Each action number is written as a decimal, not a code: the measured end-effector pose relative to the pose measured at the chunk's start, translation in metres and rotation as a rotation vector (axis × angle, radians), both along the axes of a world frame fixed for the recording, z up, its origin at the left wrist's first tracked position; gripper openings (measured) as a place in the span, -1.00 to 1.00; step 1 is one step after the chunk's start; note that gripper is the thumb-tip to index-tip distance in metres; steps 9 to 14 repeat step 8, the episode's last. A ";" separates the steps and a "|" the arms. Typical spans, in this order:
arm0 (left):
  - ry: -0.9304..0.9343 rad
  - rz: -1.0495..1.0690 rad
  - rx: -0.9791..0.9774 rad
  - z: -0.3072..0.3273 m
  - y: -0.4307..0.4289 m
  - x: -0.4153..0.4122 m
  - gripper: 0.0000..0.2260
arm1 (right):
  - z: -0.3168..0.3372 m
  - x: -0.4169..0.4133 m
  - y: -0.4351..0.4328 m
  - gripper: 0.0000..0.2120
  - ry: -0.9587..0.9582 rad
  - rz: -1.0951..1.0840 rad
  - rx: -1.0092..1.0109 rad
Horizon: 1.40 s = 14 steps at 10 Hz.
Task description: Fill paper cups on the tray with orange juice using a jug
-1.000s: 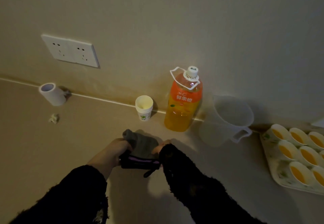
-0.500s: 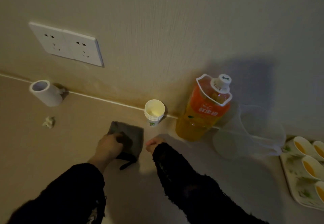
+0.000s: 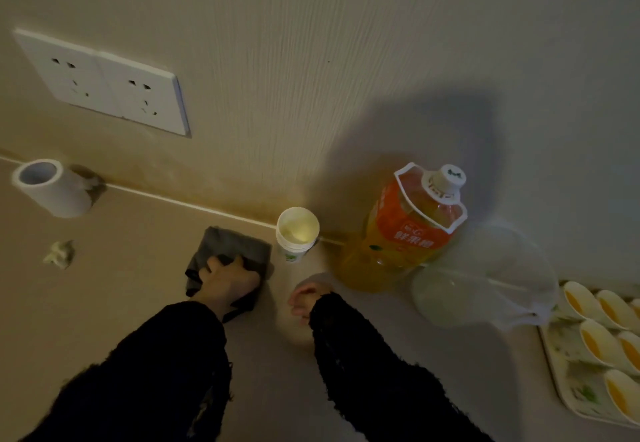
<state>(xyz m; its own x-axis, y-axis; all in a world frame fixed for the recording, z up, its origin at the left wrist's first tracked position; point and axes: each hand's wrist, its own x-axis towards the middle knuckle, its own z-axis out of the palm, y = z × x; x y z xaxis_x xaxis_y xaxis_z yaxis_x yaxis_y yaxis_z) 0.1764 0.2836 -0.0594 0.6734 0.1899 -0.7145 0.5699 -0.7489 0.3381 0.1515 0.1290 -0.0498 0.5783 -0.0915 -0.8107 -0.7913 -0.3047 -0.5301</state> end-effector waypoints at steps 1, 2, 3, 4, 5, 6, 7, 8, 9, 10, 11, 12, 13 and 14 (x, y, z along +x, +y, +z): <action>-0.025 -0.003 0.008 -0.003 0.004 0.013 -0.39 | 0.002 0.003 -0.004 -0.71 -0.030 -0.011 0.017; -0.045 -0.020 -0.004 -0.002 0.005 0.026 -0.42 | 0.004 0.004 -0.003 -0.72 -0.045 -0.001 0.024; -0.038 -0.006 -0.015 0.000 0.006 0.038 -0.45 | 0.003 0.006 -0.001 -0.73 -0.035 0.004 0.022; -0.063 -0.015 -0.007 -0.002 0.008 0.045 -0.43 | 0.004 0.006 0.000 -0.73 -0.040 -0.002 0.025; -0.032 -0.022 0.002 -0.007 0.016 0.049 -0.38 | 0.004 0.008 0.000 -0.71 -0.064 0.011 0.024; -0.013 -0.036 -0.086 -0.010 0.024 0.051 -0.31 | 0.010 0.009 -0.001 -0.71 -0.088 0.011 0.017; -0.140 0.069 -0.284 -0.001 0.020 0.040 -0.82 | 0.024 0.006 -0.005 -0.70 -0.124 0.029 0.052; -0.270 0.065 -0.256 0.001 0.011 0.025 -0.91 | 0.039 0.000 -0.012 -0.71 -0.163 0.098 0.070; -0.270 0.065 -0.256 0.001 0.011 0.025 -0.91 | 0.039 0.000 -0.012 -0.71 -0.163 0.098 0.070; -0.270 0.065 -0.256 0.001 0.011 0.025 -0.91 | 0.039 0.000 -0.012 -0.71 -0.163 0.098 0.070; -0.270 0.065 -0.256 0.001 0.011 0.025 -0.91 | 0.039 0.000 -0.012 -0.71 -0.163 0.098 0.070; -0.270 0.065 -0.256 0.001 0.011 0.025 -0.91 | 0.039 0.000 -0.012 -0.71 -0.163 0.098 0.070; -0.270 0.065 -0.256 0.001 0.011 0.025 -0.91 | 0.039 0.000 -0.012 -0.71 -0.163 0.098 0.070; -0.270 0.065 -0.256 0.001 0.011 0.025 -0.91 | 0.039 0.000 -0.012 -0.71 -0.163 0.098 0.070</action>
